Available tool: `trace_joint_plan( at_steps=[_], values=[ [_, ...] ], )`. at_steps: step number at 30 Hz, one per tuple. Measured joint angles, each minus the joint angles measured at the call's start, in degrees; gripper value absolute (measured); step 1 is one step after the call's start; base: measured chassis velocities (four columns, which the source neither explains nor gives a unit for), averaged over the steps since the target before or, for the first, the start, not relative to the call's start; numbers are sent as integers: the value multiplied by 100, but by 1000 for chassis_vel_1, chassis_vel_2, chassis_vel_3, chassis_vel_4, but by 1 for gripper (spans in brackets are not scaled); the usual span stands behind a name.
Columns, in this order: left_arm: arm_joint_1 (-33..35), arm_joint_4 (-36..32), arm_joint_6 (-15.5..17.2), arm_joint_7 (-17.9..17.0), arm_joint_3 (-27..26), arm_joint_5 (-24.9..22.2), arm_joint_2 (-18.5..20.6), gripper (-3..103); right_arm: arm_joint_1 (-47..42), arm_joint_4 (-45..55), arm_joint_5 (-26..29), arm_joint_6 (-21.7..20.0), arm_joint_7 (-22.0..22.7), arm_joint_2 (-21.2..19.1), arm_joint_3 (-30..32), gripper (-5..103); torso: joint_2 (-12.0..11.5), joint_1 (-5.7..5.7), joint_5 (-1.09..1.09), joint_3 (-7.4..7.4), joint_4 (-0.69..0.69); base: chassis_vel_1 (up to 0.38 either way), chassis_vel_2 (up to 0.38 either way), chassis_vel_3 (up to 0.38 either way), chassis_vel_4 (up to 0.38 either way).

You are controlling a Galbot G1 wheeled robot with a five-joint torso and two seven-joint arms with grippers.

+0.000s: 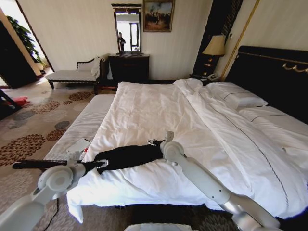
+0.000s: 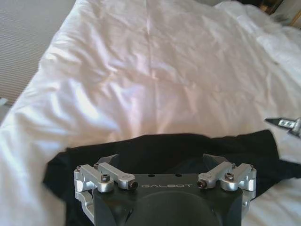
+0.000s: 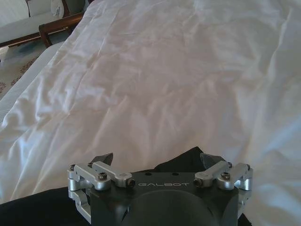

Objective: Fold the clothes on the bed.

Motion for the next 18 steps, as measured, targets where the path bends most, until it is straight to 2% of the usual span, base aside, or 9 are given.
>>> trace_joint_plan(
  at_steps=[2,4,5,9,14,18],
  values=[
    [-383,297,-35,46,290,161,-390,100,35,-48,-14,33,-17,55,-33,100,0,0,-3,0,-1,0,0,0,0],
    [-696,673,-61,128,591,285,-813,100,60,-67,-26,70,-30,95,-52,100,0,0,-4,1,3,0,0,0,0],
    [-696,673,-61,128,591,285,-813,100,60,-67,-26,70,-30,95,-52,100,0,0,-4,1,3,0,0,0,0],
    [-1148,1297,-80,279,988,334,-1373,100,69,-109,-104,298,-84,124,-30,100,-1,0,-3,1,-2,0,0,0,0],
    [-1289,1652,-96,622,1320,238,-1597,100,20,-141,-333,607,-195,68,17,100,-1,1,-2,1,-1,0,0,0,0],
    [-1114,1573,-132,769,1549,257,-1446,100,-33,-132,-378,632,-195,-8,61,100,-1,1,-4,1,1,0,0,0,0]
  ],
)
